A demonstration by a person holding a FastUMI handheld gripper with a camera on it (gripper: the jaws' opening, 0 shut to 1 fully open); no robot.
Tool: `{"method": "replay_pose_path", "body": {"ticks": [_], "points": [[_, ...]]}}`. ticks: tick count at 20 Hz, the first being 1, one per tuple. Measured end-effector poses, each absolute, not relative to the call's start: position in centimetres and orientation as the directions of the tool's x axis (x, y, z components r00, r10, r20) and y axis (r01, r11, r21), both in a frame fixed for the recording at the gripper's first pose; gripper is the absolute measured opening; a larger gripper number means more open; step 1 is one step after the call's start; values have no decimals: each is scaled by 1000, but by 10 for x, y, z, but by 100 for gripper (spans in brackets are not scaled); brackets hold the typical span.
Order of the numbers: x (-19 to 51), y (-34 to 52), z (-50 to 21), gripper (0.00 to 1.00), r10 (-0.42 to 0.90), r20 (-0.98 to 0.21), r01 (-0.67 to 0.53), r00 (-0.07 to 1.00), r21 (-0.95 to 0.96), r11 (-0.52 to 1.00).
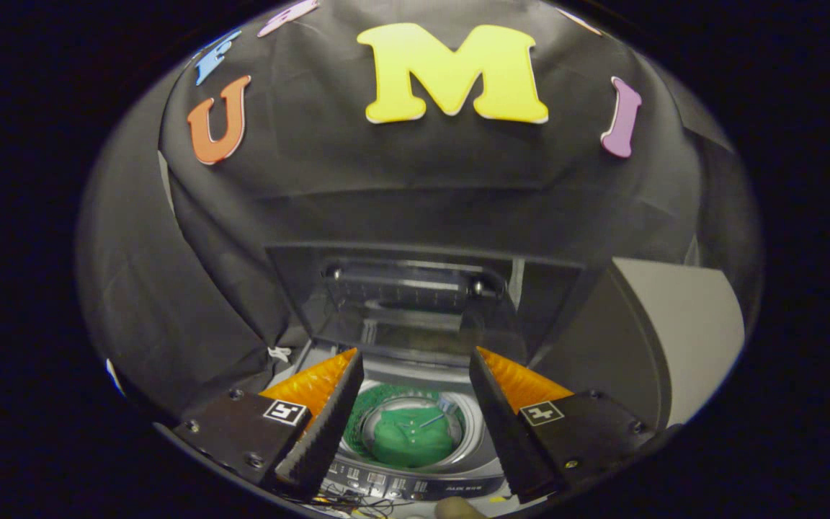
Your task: Put the clothes into the washing machine and then close the washing machine lid.
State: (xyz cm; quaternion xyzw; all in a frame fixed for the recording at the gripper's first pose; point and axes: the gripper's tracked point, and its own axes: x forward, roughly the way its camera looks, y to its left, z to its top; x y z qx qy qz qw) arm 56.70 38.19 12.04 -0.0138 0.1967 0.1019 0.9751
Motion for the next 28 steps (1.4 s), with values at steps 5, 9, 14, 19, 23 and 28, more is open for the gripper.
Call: {"method": "replay_pose_path", "body": {"ticks": [5, 9, 14, 19, 23, 28], "points": [[592, 393, 171, 93, 190, -311, -200, 931, 0, 980], [618, 404, 192, 93, 188, -307, -190, 933, 24, 981], [649, 409, 200, 93, 168, -307, -171, 937, 16, 985], [681, 413, 185, 93, 126, -360, -135, 925, 0, 991], [701, 412, 171, 93, 88, -407, -97, 909, -3, 995], [707, 409, 150, 93, 56, -472, -44, 880, 36, 998]]}}
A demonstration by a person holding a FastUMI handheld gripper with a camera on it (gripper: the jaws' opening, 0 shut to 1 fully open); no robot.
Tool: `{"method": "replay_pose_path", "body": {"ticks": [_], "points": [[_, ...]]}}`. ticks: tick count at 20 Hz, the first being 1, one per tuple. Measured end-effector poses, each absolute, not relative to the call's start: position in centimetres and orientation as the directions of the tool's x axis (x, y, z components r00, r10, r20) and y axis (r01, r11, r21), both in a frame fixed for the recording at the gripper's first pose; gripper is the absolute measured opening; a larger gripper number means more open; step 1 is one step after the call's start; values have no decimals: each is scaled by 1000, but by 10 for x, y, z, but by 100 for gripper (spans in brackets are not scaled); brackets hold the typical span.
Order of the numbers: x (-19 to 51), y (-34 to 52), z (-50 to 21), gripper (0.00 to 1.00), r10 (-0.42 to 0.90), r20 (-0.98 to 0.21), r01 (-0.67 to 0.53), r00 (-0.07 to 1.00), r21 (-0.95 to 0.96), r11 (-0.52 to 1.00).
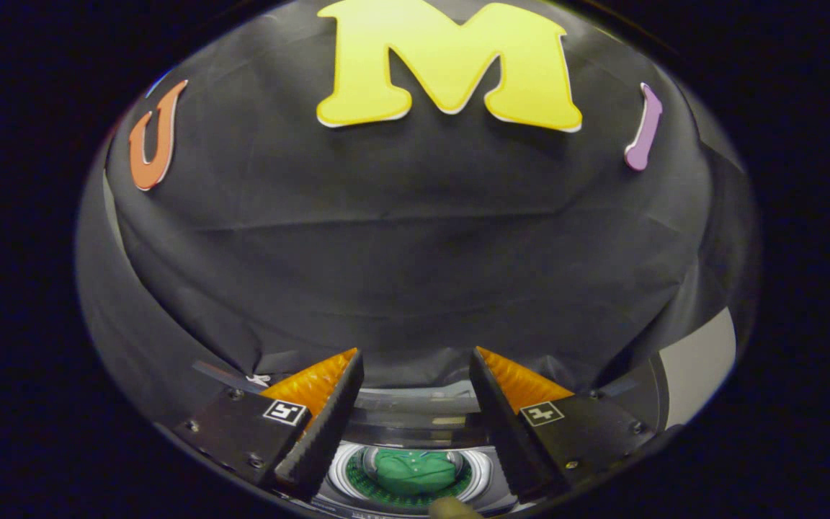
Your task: Put the clothes into the washing machine and then close the washing machine lid.
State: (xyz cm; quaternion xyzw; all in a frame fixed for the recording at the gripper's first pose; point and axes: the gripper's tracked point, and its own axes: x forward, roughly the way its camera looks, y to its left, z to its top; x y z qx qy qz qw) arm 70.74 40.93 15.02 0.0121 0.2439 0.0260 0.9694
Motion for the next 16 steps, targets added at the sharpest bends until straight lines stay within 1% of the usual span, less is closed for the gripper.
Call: {"method": "replay_pose_path", "body": {"ticks": [5, 16], "points": [[697, 406, 148, 95, 37, -488, -23, 872, 36, 999], [648, 405, 135, 95, 28, -437, -14, 899, 35, 999]]}}
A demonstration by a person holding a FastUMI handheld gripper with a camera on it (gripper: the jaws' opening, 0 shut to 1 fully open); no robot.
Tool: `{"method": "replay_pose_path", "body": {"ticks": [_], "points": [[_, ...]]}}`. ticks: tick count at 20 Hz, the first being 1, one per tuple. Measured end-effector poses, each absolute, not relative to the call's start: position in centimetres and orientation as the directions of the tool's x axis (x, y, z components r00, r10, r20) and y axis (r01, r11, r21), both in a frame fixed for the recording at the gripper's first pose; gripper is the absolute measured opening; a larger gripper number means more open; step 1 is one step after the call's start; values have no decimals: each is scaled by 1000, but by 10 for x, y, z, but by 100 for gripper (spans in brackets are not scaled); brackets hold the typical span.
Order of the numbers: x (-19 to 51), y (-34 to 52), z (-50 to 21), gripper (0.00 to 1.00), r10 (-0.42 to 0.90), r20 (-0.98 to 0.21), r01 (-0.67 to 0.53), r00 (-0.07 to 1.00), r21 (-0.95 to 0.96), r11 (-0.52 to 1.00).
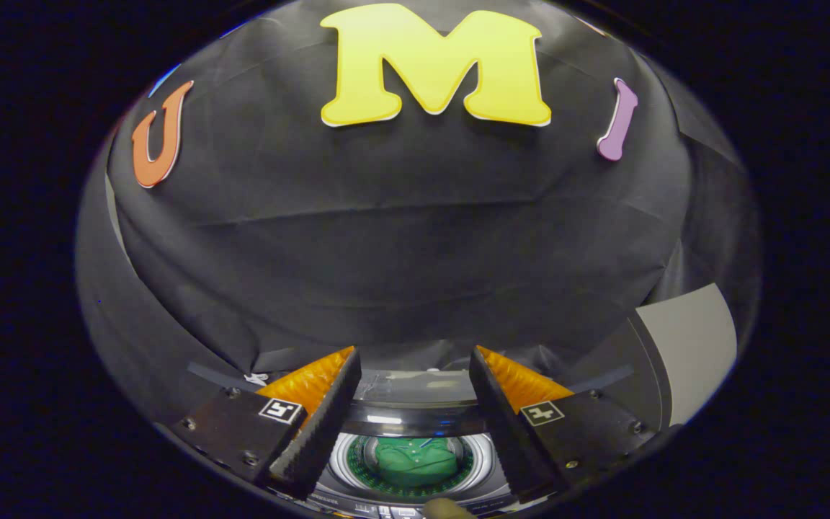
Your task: Put the clothes into the washing machine and then close the washing machine lid.
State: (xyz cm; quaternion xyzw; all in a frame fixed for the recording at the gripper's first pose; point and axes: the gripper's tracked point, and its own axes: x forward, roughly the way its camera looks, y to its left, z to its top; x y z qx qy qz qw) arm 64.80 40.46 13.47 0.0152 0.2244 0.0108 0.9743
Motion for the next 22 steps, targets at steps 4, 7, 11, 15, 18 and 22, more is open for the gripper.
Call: {"method": "replay_pose_path", "body": {"ticks": [4, 7, 11, 15, 18, 22], "points": [[631, 403, 127, 95, 16, -415, -11, 910, 15, 1000], [619, 403, 120, 95, 13, -425, -6, 905, 18, 1000], [604, 403, 109, 95, 18, -434, -9, 901, 23, 1000], [586, 403, 93, 95, 23, -448, -14, 894, 23, 1000], [569, 401, 72, 95, 20, -487, -11, 873, 21, 1000], [551, 398, 41, 95, 28, -546, -16, 837, 28, 999]]}}
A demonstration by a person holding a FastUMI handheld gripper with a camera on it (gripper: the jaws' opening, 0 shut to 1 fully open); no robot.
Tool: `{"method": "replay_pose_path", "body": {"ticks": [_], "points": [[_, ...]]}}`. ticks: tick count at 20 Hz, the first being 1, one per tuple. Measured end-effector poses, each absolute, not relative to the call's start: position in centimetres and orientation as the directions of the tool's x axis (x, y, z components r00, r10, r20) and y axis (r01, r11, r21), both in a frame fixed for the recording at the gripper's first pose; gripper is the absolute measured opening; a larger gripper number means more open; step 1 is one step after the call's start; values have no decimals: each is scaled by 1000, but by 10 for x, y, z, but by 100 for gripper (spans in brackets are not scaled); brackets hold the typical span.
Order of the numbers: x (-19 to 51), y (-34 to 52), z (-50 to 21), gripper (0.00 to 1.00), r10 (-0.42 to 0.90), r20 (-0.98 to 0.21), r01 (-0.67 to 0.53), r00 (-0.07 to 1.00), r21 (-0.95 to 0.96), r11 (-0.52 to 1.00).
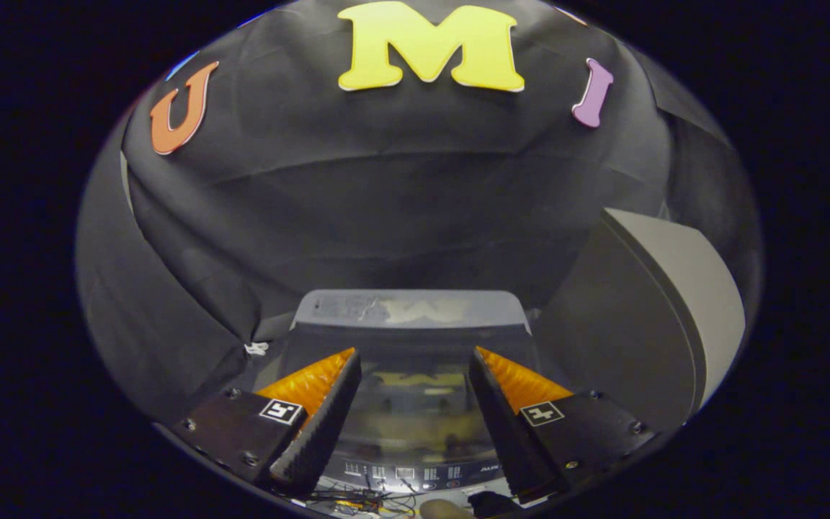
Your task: Put the clothes into the washing machine and then close the washing machine lid.
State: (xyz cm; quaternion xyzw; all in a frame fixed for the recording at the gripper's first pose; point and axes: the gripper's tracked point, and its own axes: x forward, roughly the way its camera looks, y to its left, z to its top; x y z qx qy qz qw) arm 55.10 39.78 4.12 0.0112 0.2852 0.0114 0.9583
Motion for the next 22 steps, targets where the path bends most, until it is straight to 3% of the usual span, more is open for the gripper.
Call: {"method": "replay_pose_path", "body": {"ticks": [14, 22], "points": [[507, 388, 49, 95, 63, -531, -68, 845, 10, 998], [443, 353, 119, 95, 140, -344, -151, 929, -6, 989]]}}
